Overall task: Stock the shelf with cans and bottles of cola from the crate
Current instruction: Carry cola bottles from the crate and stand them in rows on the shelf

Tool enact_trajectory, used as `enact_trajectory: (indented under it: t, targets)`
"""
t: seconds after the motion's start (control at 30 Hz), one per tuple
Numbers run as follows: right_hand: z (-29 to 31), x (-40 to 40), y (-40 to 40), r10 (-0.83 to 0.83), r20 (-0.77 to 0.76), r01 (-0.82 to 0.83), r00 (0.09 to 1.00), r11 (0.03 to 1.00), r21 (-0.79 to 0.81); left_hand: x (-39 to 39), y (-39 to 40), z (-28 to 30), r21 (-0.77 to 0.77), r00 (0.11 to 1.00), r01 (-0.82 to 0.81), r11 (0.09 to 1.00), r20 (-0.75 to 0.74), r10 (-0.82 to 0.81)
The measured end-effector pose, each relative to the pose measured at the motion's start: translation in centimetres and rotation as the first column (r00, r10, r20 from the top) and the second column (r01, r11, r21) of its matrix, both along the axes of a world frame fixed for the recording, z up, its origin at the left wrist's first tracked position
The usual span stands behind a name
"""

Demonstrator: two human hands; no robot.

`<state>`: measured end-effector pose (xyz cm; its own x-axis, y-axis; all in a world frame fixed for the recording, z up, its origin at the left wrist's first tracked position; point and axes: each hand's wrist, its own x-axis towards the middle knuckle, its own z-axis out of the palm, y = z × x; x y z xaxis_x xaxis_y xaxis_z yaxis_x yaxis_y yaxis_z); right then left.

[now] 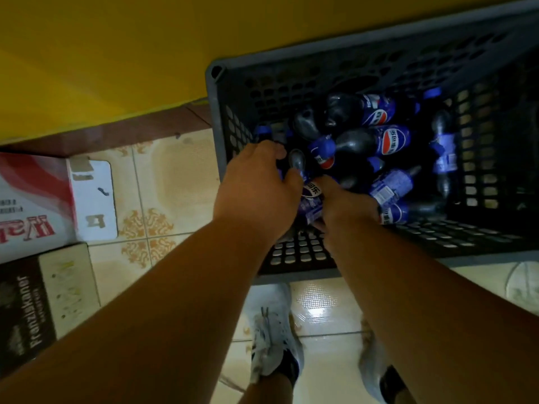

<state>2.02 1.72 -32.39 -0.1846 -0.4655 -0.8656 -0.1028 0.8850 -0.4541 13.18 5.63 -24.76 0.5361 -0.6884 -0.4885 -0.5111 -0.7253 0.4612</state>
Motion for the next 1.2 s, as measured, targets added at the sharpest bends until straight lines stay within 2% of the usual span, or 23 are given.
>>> enact_trajectory:
  t: [0.07, 0.13, 0.17, 0.2, 0.27, 0.3, 0.33, 0.37, 0.4, 0.43, 0.5, 0.53, 0.57, 0.63, 0.77, 0.83, 0.87, 0.97, 1.07, 1.2]
  targets:
    - [2.7, -0.8, -0.5, 0.055, 0.132, -0.051, 0.99, 0.998, -0.032, -0.2, -0.9, -0.2, 0.15, 0.996, 0.005, 0.989, -0.086, 0.008]
    - [4.7, -1.4, -1.1, 0.175, 0.249, -0.166, 0.952, 0.984, -0.058, -0.4, -1.6, -0.3, 0.261, 0.96, 0.001, 0.965, -0.27, 0.072]
    - [4.9, -1.6, -1.7, 0.243, 0.278, -0.224, 0.929, 0.97, -0.098, -0.7, -1.8, -0.1, 0.26, 0.89, -0.073, 0.963, -0.419, 0.181]
    - [5.2, -1.7, -2.1, 0.309, 0.284, -0.28, 0.908, 0.95, -0.136, -1.0, -1.9, 0.1, 0.255, 0.765, -0.192, 0.947, -0.566, 0.308]
    - [5.2, -1.6, -3.0, 0.421, 0.227, -0.38, 0.878, 0.903, -0.202, -1.5, -1.4, 0.1, 0.286, 0.501, -0.401, 0.87, -0.727, 0.469]
    - [4.7, -1.5, -3.5, 0.499, 0.126, -0.456, 0.858, 0.85, -0.263, -1.8, -1.1, -0.1, 0.301, 0.429, -0.456, 0.837, -0.75, 0.503]
    - [4.1, -1.5, -4.2, 0.607, -0.065, -0.588, 0.792, 0.73, -0.349, -2.0, -0.9, -0.4, 0.317, 0.389, -0.495, 0.809, -0.752, 0.532]
    - [3.4, -1.5, -5.0, 0.687, -0.319, -0.75, 0.653, 0.527, -0.399, -2.3, -0.8, -0.7, 0.327, 0.369, -0.523, 0.787, -0.746, 0.555]
    - [2.5, -1.6, -5.9, 0.691, -0.548, -0.879, 0.471, 0.314, -0.358, -2.5, -0.7, -1.0, 0.334, 0.355, -0.548, 0.767, -0.737, 0.575]
    - [1.5, -1.6, -6.8, 0.663, -0.693, -0.957, 0.283, 0.153, -0.245, -2.5, -0.6, -1.3, 0.344, 0.344, -0.566, 0.75, -0.728, 0.593]
    - [-0.3, -1.9, -8.5, 0.681, -0.732, -0.998, -0.03, 0.02, 0.06, -2.4, -0.3, -1.8, 0.374, 0.294, -0.597, 0.71, -0.721, 0.627]
    - [-1.5, -2.3, -9.2, 0.698, -0.704, -0.987, -0.128, -0.018, 0.162, -2.2, -0.2, -2.0, 0.381, 0.269, -0.607, 0.698, -0.728, 0.631]
    - [-2.4, -2.6, -9.8, 0.706, -0.681, -0.974, -0.194, -0.055, 0.221, -2.1, -0.2, -2.3, 0.382, 0.257, -0.609, 0.695, -0.734, 0.629]
    - [-4.2, -3.2, -10.7, 0.692, -0.68, -0.966, -0.242, -0.109, 0.233, -2.0, -0.3, -2.7, 0.381, 0.243, -0.609, 0.696, -0.745, 0.621]
    - [-5.4, -3.3, -11.8, 0.624, -0.753, -0.977, -0.21, -0.171, 0.13, -2.4, -0.9, -3.5, 0.377, 0.204, -0.625, 0.683, -0.766, 0.61]
    - [-5.2, -3.8, -12.1, 0.653, -0.738, -0.981, -0.171, -0.184, 0.064, -2.7, -1.2, -3.5, 0.351, 0.238, -0.628, 0.695, -0.763, 0.601]
    - [-4.6, -4.2, -12.3, 0.692, -0.712, -0.987, -0.119, -0.162, 0.008, -2.9, -1.2, -3.2, 0.329, 0.263, -0.631, 0.702, -0.761, 0.593]
    - [-0.3, -6.0, -12.8, 0.785, -0.6, -0.972, 0.154, 0.012, -0.234, -3.5, -1.0, -0.2, 0.259, 0.313, -0.632, 0.731, -0.777, 0.546]
    - [7.4, -7.0, -13.0, 0.776, -0.468, -0.876, 0.423, 0.218, -0.431, -4.1, -0.9, 5.8, 0.179, 0.369, -0.639, 0.748, -0.782, 0.503]
    - [19.7, -7.1, -12.3, 0.756, -0.147, -0.7, 0.638, 0.488, -0.521, -5.1, -1.7, 16.6, 0.118, 0.437, -0.638, 0.761, -0.758, 0.484]
